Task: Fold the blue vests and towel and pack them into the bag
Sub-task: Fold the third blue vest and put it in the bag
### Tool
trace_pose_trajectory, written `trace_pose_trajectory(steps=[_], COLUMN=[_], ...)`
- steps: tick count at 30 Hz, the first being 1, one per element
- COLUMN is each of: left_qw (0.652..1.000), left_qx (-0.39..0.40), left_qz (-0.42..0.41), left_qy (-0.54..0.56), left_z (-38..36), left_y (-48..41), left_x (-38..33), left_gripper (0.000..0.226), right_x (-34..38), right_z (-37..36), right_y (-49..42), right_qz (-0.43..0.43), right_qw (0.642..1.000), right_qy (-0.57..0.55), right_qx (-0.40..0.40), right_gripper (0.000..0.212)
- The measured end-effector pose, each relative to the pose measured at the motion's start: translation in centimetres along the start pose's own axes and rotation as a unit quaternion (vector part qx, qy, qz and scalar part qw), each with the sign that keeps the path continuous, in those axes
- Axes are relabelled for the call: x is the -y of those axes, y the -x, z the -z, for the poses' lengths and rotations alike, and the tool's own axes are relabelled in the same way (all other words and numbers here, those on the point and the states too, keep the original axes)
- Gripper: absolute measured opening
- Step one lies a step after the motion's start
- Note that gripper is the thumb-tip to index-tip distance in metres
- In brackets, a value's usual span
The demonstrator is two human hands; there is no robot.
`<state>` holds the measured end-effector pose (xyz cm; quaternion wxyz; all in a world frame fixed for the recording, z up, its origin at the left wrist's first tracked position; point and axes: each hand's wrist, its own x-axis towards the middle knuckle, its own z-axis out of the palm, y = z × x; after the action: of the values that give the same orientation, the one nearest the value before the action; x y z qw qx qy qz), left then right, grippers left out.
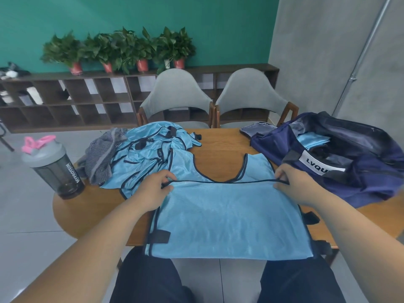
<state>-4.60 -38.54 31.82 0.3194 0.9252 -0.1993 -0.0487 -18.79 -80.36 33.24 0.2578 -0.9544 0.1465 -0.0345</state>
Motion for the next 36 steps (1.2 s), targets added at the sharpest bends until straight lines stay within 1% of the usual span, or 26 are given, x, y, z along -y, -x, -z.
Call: trace_pose_trajectory(steps=[3,6,8,10,11,12,13,15,16,18,20,22,24,26,29,31,33,36], left_qw=[0.999,0.99,0.982,0.974,0.974,0.976,0.982,0.993,0.995,0.996,0.993,0.992,0.991,0.989,0.975,0.968,0.97,0.988], left_qx=[0.02,0.019,-0.018,-0.083,-0.108,-0.116,-0.107,-0.065,-0.051,-0.071,-0.112,-0.125,-0.128,-0.148,-0.21,-0.235,-0.223,-0.118], left_qz=[0.015,0.045,0.054,0.06,0.061,0.064,0.065,0.067,0.066,0.054,0.031,-0.002,-0.021,-0.031,-0.065,-0.087,-0.09,-0.086], left_qy=[0.041,0.129,0.18,0.202,0.192,0.17,0.143,0.077,0.048,0.014,-0.01,-0.024,-0.012,0.01,0.032,0.028,0.008,-0.056], left_z=[0.3,1.2,1.9,2.2,1.9,1.4,0.7,-1.4,-2.3,-3.8,-4.7,-5.1,-4.8,-4.0,-2.0,-0.8,-0.4,-2.0], left_y=[0.0,-0.6,-1.4,-2.6,-3.2,-3.7,-4.0,-4.3,-3.9,-2.9,-1.5,-0.2,0.8,1.3,0.4,-1.6,-4.0,-6.2], left_x=[0.3,0.2,-0.3,-0.7,-0.9,-0.9,-0.8,0.0,0.3,0.9,1.0,1.3,1.5,1.2,0.0,-1.0,-1.2,0.3], left_gripper=[0.018,0.013,0.009,0.014,0.019,0.024,0.027,0.025,0.023,0.022,0.024,0.025,0.023,0.022,0.025,0.027,0.029,0.034], right_x=[-0.2,0.0,0.2,0.6,0.8,0.9,1.0,1.1,1.1,1.0,0.6,0.4,0.3,0.4,1.6,2.1,2.2,1.9], right_z=[0.6,1.5,1.8,1.5,1.0,0.4,-0.4,-2.3,-3.3,-5.1,-6.3,-6.6,-6.1,-5.0,-3.0,-1.9,-1.6,-2.7], right_y=[-0.4,-1.3,-2.5,-3.9,-4.6,-5.0,-5.2,-5.0,-4.6,-3.2,-1.9,-0.7,0.1,0.4,-0.4,-2.4,-4.9,-7.1], right_qz=[-0.058,-0.111,-0.136,-0.139,-0.128,-0.115,-0.102,-0.072,-0.053,-0.032,-0.028,-0.025,-0.026,-0.043,-0.042,-0.025,-0.034,-0.086], right_qw=[0.993,0.964,0.942,0.931,0.934,0.944,0.959,0.987,0.994,0.995,0.992,0.991,0.99,0.988,0.975,0.97,0.976,0.99], right_qy=[-0.101,-0.242,-0.307,-0.336,-0.326,-0.294,-0.246,-0.113,-0.057,-0.007,0.01,0.018,0.022,-0.002,-0.05,-0.04,0.002,0.072], right_qx=[0.023,0.022,0.004,-0.043,-0.071,-0.092,-0.1,-0.086,-0.083,-0.096,-0.121,-0.128,-0.134,-0.15,-0.211,-0.24,-0.214,-0.088], right_gripper=[0.012,0.009,0.013,0.017,0.02,0.021,0.023,0.025,0.028,0.032,0.031,0.028,0.023,0.021,0.023,0.023,0.025,0.034])
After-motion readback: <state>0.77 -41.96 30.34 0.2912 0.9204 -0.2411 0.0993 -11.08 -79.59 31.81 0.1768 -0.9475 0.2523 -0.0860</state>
